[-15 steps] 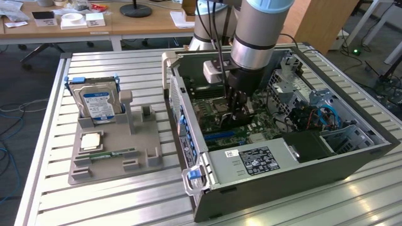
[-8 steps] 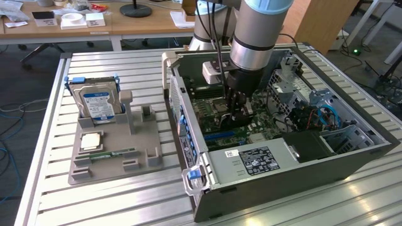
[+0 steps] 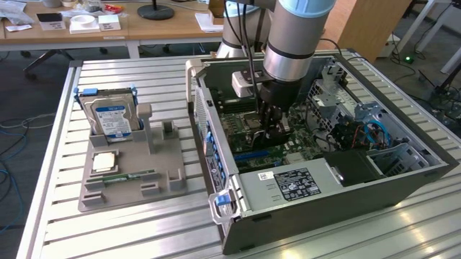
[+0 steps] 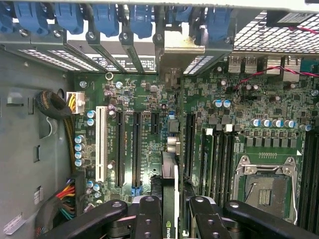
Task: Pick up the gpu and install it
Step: 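Insert the gpu into the slot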
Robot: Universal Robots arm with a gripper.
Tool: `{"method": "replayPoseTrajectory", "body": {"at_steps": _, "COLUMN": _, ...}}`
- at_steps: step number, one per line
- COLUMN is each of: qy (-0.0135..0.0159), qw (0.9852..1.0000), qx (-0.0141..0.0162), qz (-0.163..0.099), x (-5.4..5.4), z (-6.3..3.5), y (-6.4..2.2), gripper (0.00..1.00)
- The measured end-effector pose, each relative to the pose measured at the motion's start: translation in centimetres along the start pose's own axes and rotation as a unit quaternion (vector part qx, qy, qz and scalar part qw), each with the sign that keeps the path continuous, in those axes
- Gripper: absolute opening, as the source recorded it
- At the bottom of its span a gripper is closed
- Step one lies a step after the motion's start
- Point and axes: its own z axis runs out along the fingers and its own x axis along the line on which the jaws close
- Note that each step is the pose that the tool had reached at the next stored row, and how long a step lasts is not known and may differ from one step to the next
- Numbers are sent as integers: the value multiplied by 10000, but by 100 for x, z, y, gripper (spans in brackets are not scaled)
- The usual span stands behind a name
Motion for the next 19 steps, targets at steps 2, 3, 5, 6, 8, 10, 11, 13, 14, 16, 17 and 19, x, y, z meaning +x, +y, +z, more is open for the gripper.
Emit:
{"method": "replayPoseTrajectory", "body": {"at_steps": 2, "qy": 0, "qw": 10000, "qx": 0, "qz": 1, "x": 0, "z": 1, "y": 3, "gripper": 26}}
{"method": "replayPoseTrajectory", "body": {"at_steps": 3, "qy": -1, "qw": 10000, "qx": 1, "qz": -1, "x": 0, "z": 15, "y": 10, "gripper": 26}}
{"method": "replayPoseTrajectory", "body": {"at_steps": 5, "qy": -1, "qw": 10000, "qx": 6, "qz": 0, "x": 0, "z": 30, "y": 39, "gripper": 26}}
{"method": "replayPoseTrajectory", "body": {"at_steps": 6, "qy": -2, "qw": 10000, "qx": 11, "qz": -1, "x": -1, "z": 36, "y": 43, "gripper": 26}}
{"method": "replayPoseTrajectory", "body": {"at_steps": 8, "qy": -1, "qw": 10000, "qx": 18, "qz": -3, "x": -1, "z": 46, "y": 50, "gripper": 26}}
{"method": "replayPoseTrajectory", "body": {"at_steps": 10, "qy": -1, "qw": 10000, "qx": 25, "qz": -6, "x": 0, "z": 56, "y": 57, "gripper": 26}}
{"method": "replayPoseTrajectory", "body": {"at_steps": 11, "qy": -1, "qw": 10000, "qx": 31, "qz": -8, "x": 0, "z": 62, "y": 61, "gripper": 26}}
{"method": "replayPoseTrajectory", "body": {"at_steps": 13, "qy": 0, "qw": 10000, "qx": 44, "qz": -13, "x": 0, "z": 70, "y": 70, "gripper": 26}}
{"method": "replayPoseTrajectory", "body": {"at_steps": 14, "qy": 0, "qw": 10000, "qx": 49, "qz": -15, "x": 0, "z": 75, "y": 74, "gripper": 26}}
{"method": "replayPoseTrajectory", "body": {"at_steps": 16, "qy": 0, "qw": 10000, "qx": 55, "qz": -18, "x": 0, "z": 80, "y": 79, "gripper": 26}}
{"method": "replayPoseTrajectory", "body": {"at_steps": 17, "qy": 0, "qw": 10000, "qx": 55, "qz": -19, "x": 0, "z": 80, "y": 78, "gripper": 26}}
{"method": "replayPoseTrajectory", "body": {"at_steps": 19, "qy": 0, "qw": 10000, "qx": 56, "qz": -19, "x": 0, "z": 81, "y": 79, "gripper": 26}}
